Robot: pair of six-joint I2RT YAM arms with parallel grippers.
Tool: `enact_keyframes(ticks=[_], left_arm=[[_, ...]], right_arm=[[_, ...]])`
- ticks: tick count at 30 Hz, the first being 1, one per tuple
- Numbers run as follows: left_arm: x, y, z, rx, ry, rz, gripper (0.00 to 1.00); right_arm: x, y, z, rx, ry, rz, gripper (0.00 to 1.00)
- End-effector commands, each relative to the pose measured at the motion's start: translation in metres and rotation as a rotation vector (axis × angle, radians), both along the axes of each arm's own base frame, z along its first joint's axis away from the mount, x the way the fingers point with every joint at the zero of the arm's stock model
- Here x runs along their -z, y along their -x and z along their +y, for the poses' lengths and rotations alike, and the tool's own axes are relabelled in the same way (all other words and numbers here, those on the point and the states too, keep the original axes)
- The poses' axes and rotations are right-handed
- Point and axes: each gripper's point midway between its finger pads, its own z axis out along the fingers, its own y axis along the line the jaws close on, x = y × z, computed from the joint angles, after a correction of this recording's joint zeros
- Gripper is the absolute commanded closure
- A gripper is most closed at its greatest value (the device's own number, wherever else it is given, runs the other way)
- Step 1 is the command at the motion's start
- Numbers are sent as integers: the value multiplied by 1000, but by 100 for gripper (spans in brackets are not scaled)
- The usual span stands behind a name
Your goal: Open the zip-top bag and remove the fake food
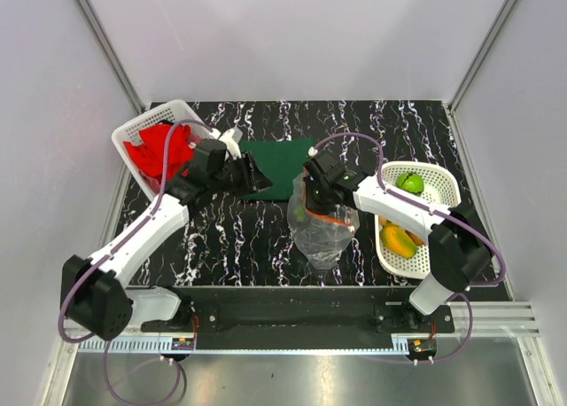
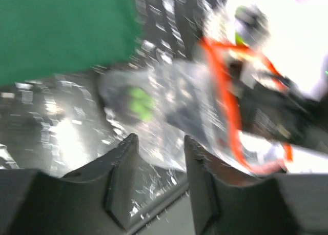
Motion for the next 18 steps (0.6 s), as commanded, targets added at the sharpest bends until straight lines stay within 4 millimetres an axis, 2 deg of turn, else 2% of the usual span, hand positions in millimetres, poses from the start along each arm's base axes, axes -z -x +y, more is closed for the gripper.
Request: enact_keyframes(ticks=[1,2,8,11,12,14,15,18], left_arm=[[30,-31,3,-48,2,38,60],[46,-40,-3,-39,-18,74,61],[83,-66,-25,-2,-14,153,69],[85,-74,-37,21,-9,144,69],[94,-77,-43,34,-15,161,69],[100,-80,-51,56,-14,169,70],[107,-77,-59,74,-24,180,70],[110,-75,-76,116,-29,177,70]], right_arm=[[-5,-12,3,-28,-6,-62,82],[-2,-13,1,-22,-1,-56,78],[6,-13,-3,-26,-25,-13,68],[8,-14,-4,-29,-36,-14,64],[8,-15,-3,-30,-40,-17,62],[11,-14,0,-44,-51,-6,61],[11,-15,0,-47,-56,-7,59],[13,-16,2,-59,-54,-10,54]])
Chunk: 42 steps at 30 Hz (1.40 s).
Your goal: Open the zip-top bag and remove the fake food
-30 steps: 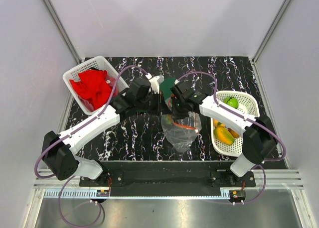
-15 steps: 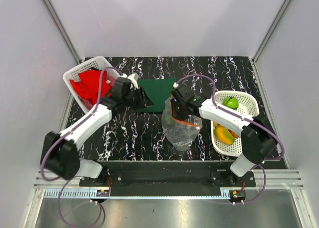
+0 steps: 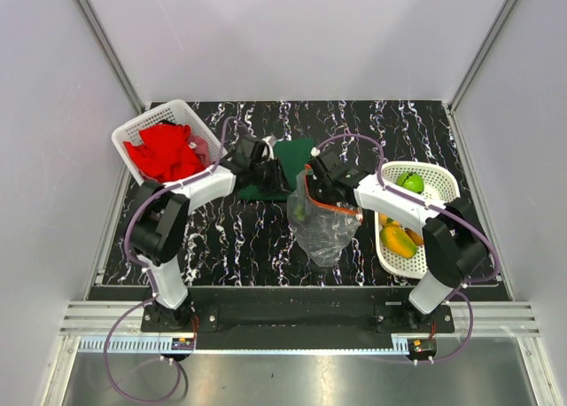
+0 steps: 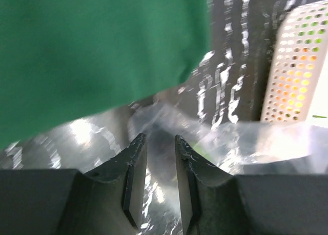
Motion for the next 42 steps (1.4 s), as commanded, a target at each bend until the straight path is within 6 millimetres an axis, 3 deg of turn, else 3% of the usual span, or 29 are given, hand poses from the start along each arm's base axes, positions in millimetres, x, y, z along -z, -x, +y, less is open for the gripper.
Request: enact_keyframes(ticks=[1,5,11,15,20,24,29,33,36,38,40,42], left_arm=[[-14,-7,-39,96,62,-71,70],[2,12,-49,127,32,-27,70],[16,32,-43,140,9,9,71],[16,35,-40,142,5,5,71],[6,32,-40,145,9,-19,71],[-2,30,-38,147,-4,-39,70],[4,34,-37,131,9,-10,68],[14,40,-37,117,25,13,68],[12,42,-35,116,25,11,68],[3,40,-32,119,13,-21,67],[-1,40,-22,110,-25,-21,60],[-19,40,-10,99,-52,-53,48]], right_arm=[[1,-7,7,-43,-23,-30,52],[8,-7,10,-61,-37,-6,45],[17,2,22,-85,-109,39,36],[31,8,23,-81,-111,85,36],[38,10,23,-78,-109,110,46],[40,11,22,-77,-107,110,39],[49,17,25,-79,-125,144,27],[61,23,25,-75,-128,178,26],[64,20,22,-72,-110,167,28],[57,19,24,-80,-118,152,40],[46,18,27,-90,-131,142,51],[30,15,24,-87,-130,104,68]])
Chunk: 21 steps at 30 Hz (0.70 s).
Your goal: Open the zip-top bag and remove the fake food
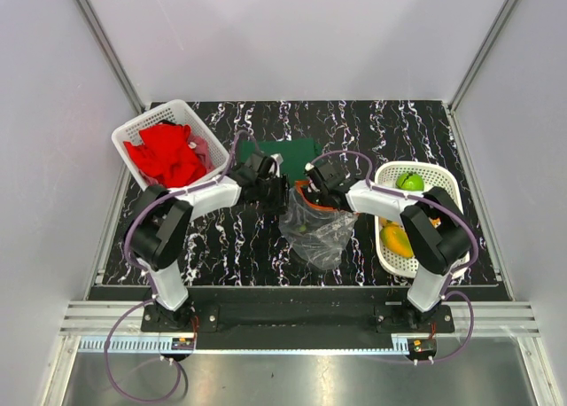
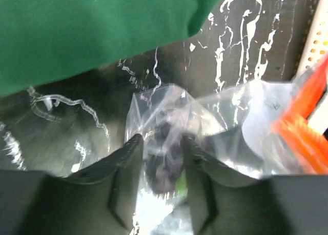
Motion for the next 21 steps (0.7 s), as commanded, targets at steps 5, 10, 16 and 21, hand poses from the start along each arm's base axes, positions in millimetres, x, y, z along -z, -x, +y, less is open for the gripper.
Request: enact_keyframes(ticks=[5,10,16,21], left_arm=[[-104,-2,39,-30,13,-214,36],[-148,29,25,71,234,-292,33],[-165,53,3,165,441,-311,34],[-168,60,-5,195,519,-302,35]], right_arm=[[-60,-6,-13,0,8,-145,87],[-76,-2,-22,-5,23,-170,88],[-95,3,-20,-8,-16,-178,88],[-112,9,-24,-2,-41,-201,88]])
